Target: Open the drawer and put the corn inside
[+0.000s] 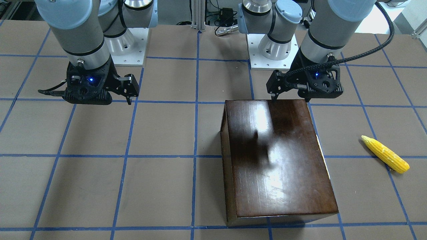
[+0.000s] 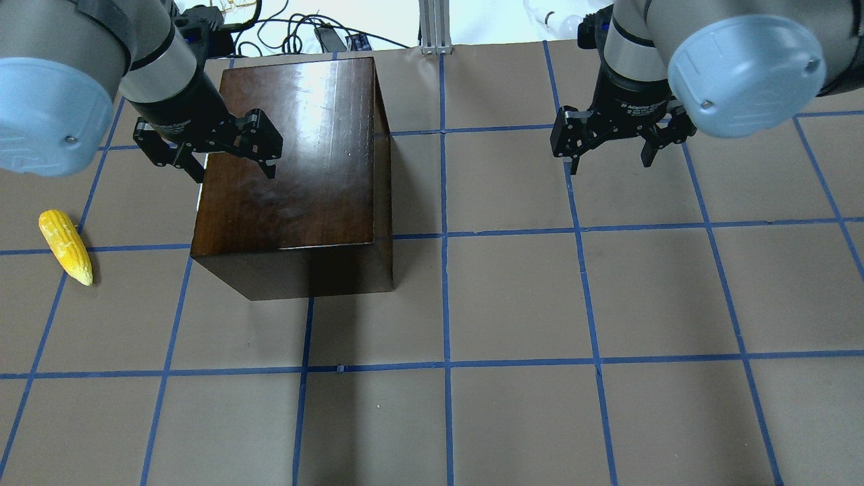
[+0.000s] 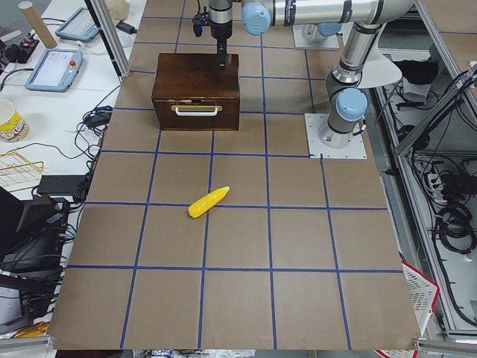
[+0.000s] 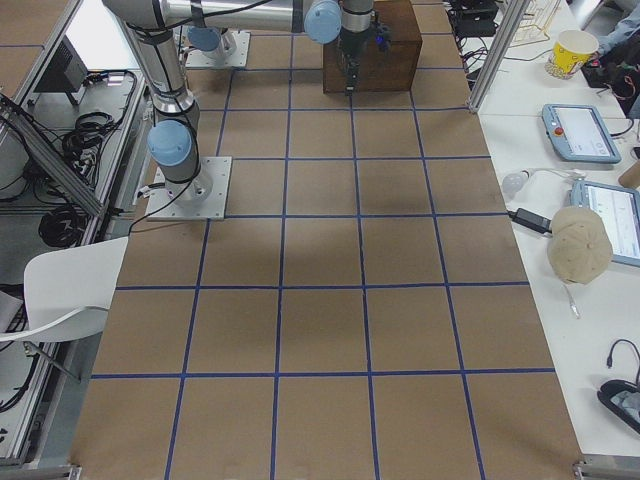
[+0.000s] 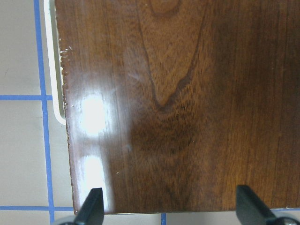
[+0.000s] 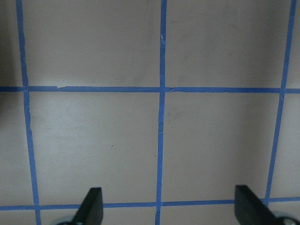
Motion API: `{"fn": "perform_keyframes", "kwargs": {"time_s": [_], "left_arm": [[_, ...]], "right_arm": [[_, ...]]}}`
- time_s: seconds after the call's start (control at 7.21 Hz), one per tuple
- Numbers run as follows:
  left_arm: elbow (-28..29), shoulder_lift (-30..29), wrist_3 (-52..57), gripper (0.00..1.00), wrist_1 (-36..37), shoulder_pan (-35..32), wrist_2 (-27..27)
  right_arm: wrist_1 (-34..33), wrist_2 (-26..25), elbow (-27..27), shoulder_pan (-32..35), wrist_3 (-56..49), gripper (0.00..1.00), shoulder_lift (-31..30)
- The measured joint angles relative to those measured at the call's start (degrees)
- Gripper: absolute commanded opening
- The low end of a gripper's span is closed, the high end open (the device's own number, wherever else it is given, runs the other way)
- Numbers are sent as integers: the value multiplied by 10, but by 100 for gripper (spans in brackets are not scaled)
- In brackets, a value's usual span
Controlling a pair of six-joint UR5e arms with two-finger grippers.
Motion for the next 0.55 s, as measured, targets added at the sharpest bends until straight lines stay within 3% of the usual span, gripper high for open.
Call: {"fn": "perform_keyframes", "kwargs": {"time_s": [0.55], "left_arm": [[1, 2, 5, 100, -4, 3, 8]], "right_arm": [[0, 0, 0, 0, 0, 100, 0]]}}
